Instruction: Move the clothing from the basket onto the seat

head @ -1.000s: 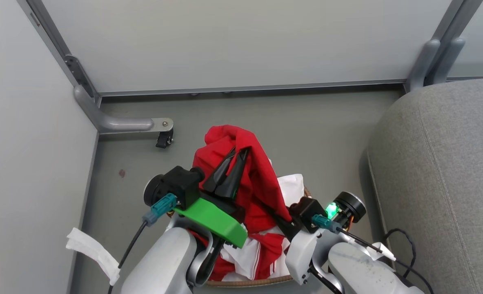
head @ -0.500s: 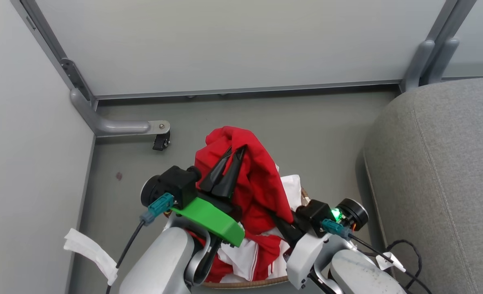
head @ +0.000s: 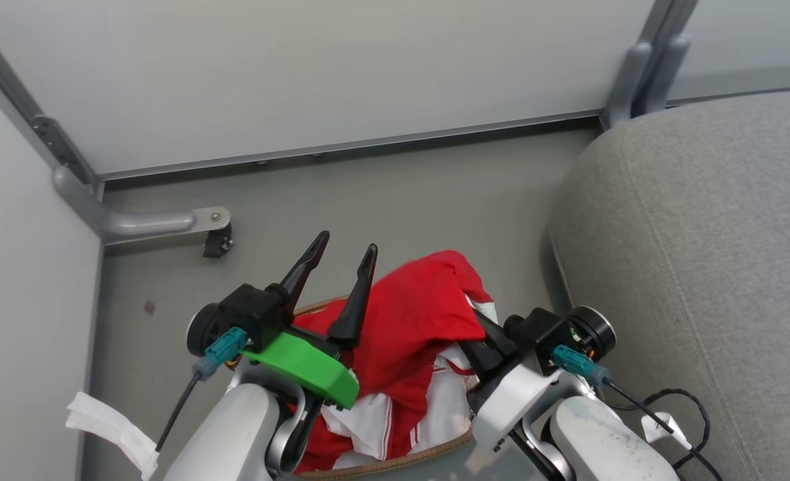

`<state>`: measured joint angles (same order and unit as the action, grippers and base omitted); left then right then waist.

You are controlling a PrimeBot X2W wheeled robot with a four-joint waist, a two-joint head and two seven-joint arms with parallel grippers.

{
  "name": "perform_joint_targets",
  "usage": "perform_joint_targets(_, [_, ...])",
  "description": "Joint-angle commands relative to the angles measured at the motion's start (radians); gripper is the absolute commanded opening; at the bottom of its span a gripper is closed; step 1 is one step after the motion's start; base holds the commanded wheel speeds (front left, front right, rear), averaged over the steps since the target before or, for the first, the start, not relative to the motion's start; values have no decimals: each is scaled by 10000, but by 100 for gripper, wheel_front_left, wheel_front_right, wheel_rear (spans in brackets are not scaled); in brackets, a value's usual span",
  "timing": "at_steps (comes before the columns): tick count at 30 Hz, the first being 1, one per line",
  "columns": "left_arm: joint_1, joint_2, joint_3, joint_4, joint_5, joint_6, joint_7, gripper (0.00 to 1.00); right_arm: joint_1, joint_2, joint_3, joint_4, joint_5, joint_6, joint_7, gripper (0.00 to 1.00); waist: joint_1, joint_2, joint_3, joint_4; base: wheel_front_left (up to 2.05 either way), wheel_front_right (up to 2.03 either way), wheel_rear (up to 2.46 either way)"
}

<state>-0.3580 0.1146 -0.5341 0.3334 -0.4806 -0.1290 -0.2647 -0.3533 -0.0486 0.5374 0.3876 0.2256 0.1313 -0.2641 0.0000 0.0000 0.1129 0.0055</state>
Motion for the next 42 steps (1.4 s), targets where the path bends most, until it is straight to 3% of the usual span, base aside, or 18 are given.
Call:
perform_joint_targets(1, [127, 123, 53, 22, 116, -27, 5, 100, 193, -42, -80, -140, 26, -10, -6, 0, 0, 0, 216, -910, 0, 0, 0])
perform_joint_targets(13, [334, 449, 435, -107, 348, -27, 5, 100, 694, -34, -912, -1125, -39, -10, -6, 0, 0, 0, 620, -3824, 0, 0, 0])
perform_joint_targets(21, [416, 544, 304, -161, 400, -27, 5, 100, 1057, -30, -1748, -1714, -33, -10, -6, 0, 0, 0, 804, -5189, 0, 0, 0])
perform_joint_targets(28, [-4, 734, -238, -249, 485, -27, 5, 100, 899, -14, -3257, -2328, -404, -10, -6, 0, 0, 0, 1304, -5385, 0, 0, 0])
perform_joint_targets(34, [-318, 995, -454, -466, 504, -27, 5, 100, -370, -87, -4654, -2652, -1445, -10, -6, 0, 0, 0, 2104, -5286, 0, 0, 0])
perform_joint_targets(42, [-1187, 1532, -1023, -777, 487, -27, 5, 100, -2898, -1144, -6399, -2654, -2340, -10, -6, 0, 0, 0, 3630, -4417, 0, 0, 0])
